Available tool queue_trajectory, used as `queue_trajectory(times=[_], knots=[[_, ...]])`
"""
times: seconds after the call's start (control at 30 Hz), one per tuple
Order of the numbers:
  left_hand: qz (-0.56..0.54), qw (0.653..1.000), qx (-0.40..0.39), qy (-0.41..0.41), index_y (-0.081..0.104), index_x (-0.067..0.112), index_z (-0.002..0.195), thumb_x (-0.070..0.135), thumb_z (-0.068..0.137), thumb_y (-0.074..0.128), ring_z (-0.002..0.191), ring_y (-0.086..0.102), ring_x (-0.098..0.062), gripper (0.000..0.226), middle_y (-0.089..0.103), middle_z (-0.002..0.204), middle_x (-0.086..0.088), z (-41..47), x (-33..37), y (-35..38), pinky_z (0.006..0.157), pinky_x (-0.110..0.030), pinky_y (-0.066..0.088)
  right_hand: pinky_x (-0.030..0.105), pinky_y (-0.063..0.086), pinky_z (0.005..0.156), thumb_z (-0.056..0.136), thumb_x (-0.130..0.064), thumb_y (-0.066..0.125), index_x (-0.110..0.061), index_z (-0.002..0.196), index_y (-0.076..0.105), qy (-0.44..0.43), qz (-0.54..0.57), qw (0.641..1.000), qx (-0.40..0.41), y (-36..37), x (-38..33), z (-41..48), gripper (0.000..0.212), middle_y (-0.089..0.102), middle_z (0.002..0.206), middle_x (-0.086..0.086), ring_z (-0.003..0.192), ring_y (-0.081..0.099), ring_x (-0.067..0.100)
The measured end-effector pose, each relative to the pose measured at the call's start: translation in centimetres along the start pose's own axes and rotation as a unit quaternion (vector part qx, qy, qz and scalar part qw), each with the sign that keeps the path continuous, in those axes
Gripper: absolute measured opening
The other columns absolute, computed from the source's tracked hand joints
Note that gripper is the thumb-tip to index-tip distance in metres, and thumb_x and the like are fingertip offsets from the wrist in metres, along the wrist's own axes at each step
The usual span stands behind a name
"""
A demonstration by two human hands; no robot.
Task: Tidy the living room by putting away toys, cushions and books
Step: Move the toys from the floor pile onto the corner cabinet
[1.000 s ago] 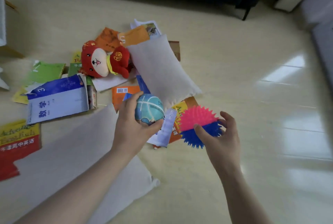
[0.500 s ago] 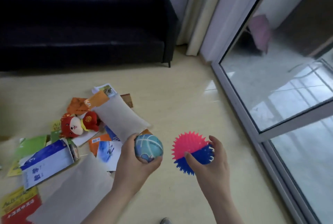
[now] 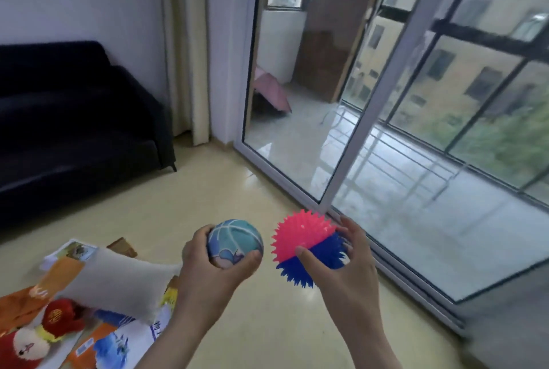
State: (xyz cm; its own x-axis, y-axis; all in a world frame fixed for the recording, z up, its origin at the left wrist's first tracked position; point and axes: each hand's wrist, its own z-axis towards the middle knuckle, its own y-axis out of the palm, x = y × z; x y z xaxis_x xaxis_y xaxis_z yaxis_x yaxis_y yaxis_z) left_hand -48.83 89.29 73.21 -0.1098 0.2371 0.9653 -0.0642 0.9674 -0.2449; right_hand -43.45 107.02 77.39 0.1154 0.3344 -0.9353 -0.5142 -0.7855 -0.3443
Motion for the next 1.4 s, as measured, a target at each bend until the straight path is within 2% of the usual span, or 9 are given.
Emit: queue_trajectory(times=[0.13,0.27,0.43,0.63,0.93,1.07,1.13,1.23,1.4], knots=[[-0.012,0.995,-0.092,0.037,0.053,0.034,0.106,0.064,0.037,0.07,0.09,0.06,-0.009,0.077,0.06,0.108,0.003,-2.5,4.5,2.7,0.067,-0.023,0.047,0.01,0.047,0.075,0.066,-0.027,0.086,-0.042,0.124,0.044,-0.019,0.013,0.991,0.13,-6.7,-1.0,-3.3,0.073,0.054,0.116,-0.02,0.107,0.054,-0.001],[-0.025,0.984,-0.159,0.071,0.052,0.039,0.101,0.056,0.046,0.077,0.096,0.06,-0.01,0.064,0.061,0.107,0.005,-5.3,7.8,5.7,0.076,-0.029,0.051,0.019,0.054,0.081,0.068,-0.031,0.085,-0.035,0.133,0.042,-0.022,0.017,0.978,0.208,-12.2,-1.5,-5.0,0.078,0.052,0.122,-0.015,0.109,0.056,0.004],[-0.045,0.965,-0.229,0.12,0.051,0.029,0.113,0.027,0.066,0.084,0.088,0.061,-0.004,0.058,0.062,0.102,0.007,-11.5,11.6,10.6,0.065,-0.018,0.045,0.0,0.045,0.063,0.07,-0.026,0.083,-0.029,0.135,0.042,-0.038,0.017,0.956,0.292,-20.5,-1.5,-9.2,0.077,0.052,0.121,-0.011,0.102,0.052,-0.007],[-0.065,0.927,-0.333,0.159,0.048,0.027,0.118,0.026,0.069,0.082,0.087,0.061,-0.004,0.06,0.06,0.102,0.009,-23.1,14.9,18.6,0.061,-0.013,0.045,0.013,0.048,0.077,0.068,-0.031,0.083,-0.032,0.133,0.039,-0.024,0.0,0.921,0.388,-32.8,1.2,-17.3,0.078,0.051,0.124,-0.009,0.11,0.054,0.01],[-0.087,0.867,-0.466,0.154,0.053,0.028,0.111,0.021,0.067,0.084,0.08,0.066,-0.003,0.054,0.065,0.096,0.007,-43.1,16.6,30.3,0.065,-0.018,0.052,0.014,0.045,0.081,0.067,-0.037,0.083,-0.025,0.135,0.043,0.003,-0.04,0.859,0.511,-51.2,5.9,-30.3,0.08,0.054,0.121,-0.009,0.107,0.055,0.005],[-0.087,0.839,-0.514,0.157,0.054,0.032,0.103,0.017,0.067,0.084,0.072,0.065,0.0,0.048,0.066,0.091,0.008,-50.5,17.0,35.0,0.058,-0.013,0.052,0.035,0.049,0.096,0.053,-0.064,0.075,-0.027,0.132,0.046,0.037,-0.083,0.812,0.576,-57.2,8.7,-35.0,0.092,0.056,0.121,-0.009,0.111,0.056,0.011],[-0.082,0.824,-0.537,0.161,0.055,0.031,0.1,0.015,0.067,0.084,0.07,0.065,0.0,0.046,0.067,0.09,0.007,-53.4,16.9,37.3,0.059,-0.013,0.053,0.026,0.047,0.091,0.051,-0.065,0.072,-0.029,0.13,0.047,0.045,-0.085,0.796,0.598,-59.5,9.9,-37.0,0.09,0.057,0.119,-0.011,0.108,0.056,0.008],[-0.08,0.807,-0.563,0.16,0.057,0.028,0.095,0.007,0.068,0.082,0.064,0.063,0.002,0.042,0.067,0.085,0.005,-56.8,17.0,40.6,0.054,-0.011,0.05,0.004,0.042,0.072,0.064,-0.038,0.087,-0.033,0.121,0.048,0.052,-0.09,0.782,0.614,-62.6,11.3,-39.0,0.069,0.056,0.108,-0.019,0.097,0.055,-0.012],[-0.063,0.787,-0.592,0.163,0.059,0.029,0.098,0.014,0.064,0.085,0.069,0.067,-0.006,0.045,0.069,0.083,0.004,-60.9,16.9,47.1,0.063,-0.023,0.056,0.007,0.043,0.066,0.065,-0.03,0.085,-0.023,0.131,0.047,0.089,-0.093,0.76,0.637,-67.7,14.2,-40.0,0.076,0.056,0.116,-0.008,0.101,0.056,0.011]])
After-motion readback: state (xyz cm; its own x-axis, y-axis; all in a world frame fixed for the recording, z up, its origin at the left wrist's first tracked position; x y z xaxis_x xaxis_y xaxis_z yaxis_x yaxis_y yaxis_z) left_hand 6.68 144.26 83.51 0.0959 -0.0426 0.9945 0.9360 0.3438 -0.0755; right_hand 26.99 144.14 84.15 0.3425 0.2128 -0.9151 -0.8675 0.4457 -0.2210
